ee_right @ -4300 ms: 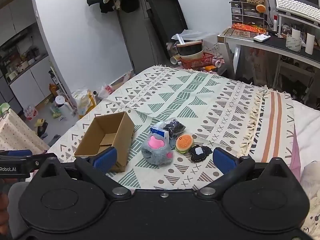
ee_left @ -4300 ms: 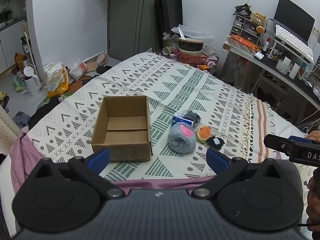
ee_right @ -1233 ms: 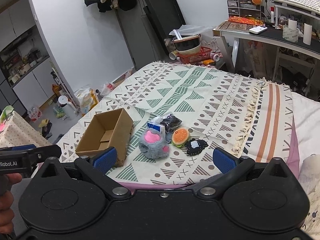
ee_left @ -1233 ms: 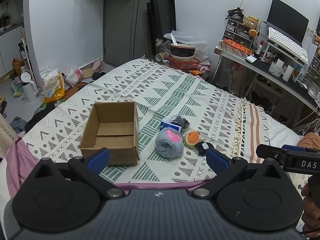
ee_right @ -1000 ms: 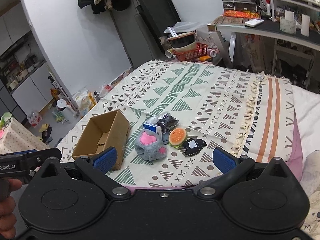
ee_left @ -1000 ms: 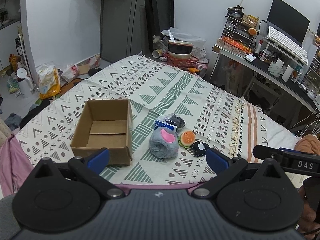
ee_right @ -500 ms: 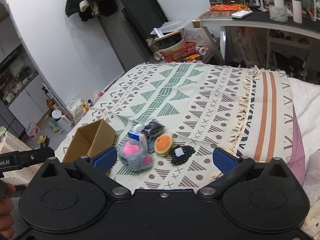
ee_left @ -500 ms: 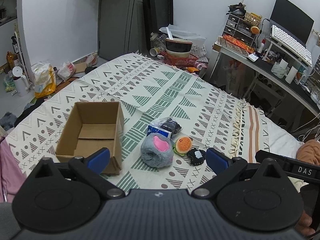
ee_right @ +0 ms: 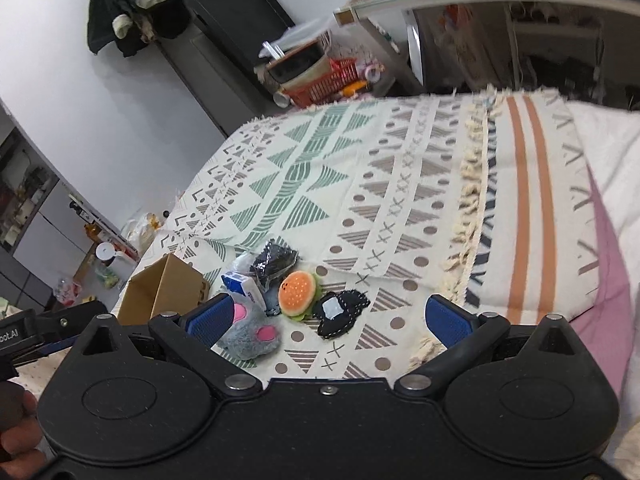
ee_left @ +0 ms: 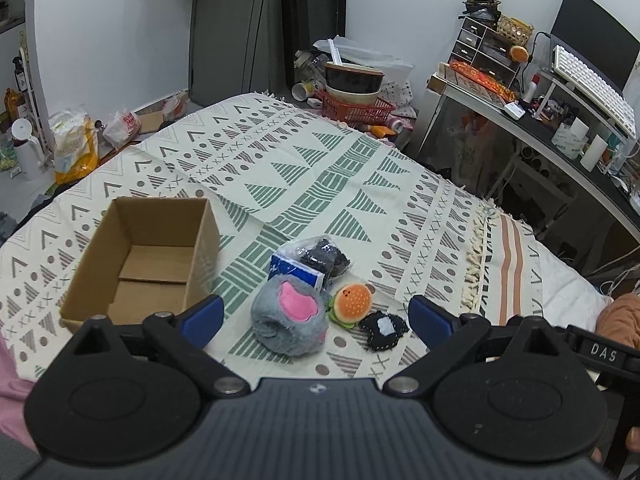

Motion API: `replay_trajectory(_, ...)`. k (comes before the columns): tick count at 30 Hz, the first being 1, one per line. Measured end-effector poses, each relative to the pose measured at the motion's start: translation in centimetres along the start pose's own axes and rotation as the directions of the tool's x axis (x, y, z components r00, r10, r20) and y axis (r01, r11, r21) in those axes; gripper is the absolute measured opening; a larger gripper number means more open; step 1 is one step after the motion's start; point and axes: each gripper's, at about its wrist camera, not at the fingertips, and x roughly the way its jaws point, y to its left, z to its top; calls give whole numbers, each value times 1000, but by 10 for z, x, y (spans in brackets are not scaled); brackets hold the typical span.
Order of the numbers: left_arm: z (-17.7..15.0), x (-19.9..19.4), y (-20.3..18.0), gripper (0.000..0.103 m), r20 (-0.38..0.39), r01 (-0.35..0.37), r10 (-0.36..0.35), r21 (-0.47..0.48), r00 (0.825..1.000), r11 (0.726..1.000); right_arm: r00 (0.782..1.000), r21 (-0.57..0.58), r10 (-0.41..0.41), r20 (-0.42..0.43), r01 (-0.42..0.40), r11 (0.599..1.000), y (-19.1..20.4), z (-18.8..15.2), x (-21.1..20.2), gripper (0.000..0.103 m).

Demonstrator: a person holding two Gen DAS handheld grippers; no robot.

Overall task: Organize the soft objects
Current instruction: 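Reach the left tool to the burger plush while the right tool reaches the black patch plush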

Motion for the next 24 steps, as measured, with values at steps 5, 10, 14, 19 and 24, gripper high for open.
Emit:
replay_trajectory(5, 5, 27, 2, 86, -29, -9, 8, -24, 1000, 1000, 998, 65, 26, -51, -22, 998, -8, 2, 25, 103)
replay_trajectory(10, 8, 58, 4, 73, -70, -11, 7, -61, 998, 998, 996, 146, 54, -75, -42, 988, -18, 8, 49, 102)
replay_trajectory(14, 9, 85, 5, 71, -110, -35, 27, -79, 994, 996, 990, 160, 82, -114, -63, 985, -18, 4, 70, 100)
replay_trajectory(19, 9, 117, 10, 59, -170, -65, 45, -117, 984, 991, 986, 158, 87, -140, -65, 985, -17, 5, 91, 99)
replay_trajectory(24, 11, 141, 3, 56, -200, -50, 24, -125, 980, 991, 980, 191, 82, -183, -46, 980, -27, 7, 113, 89)
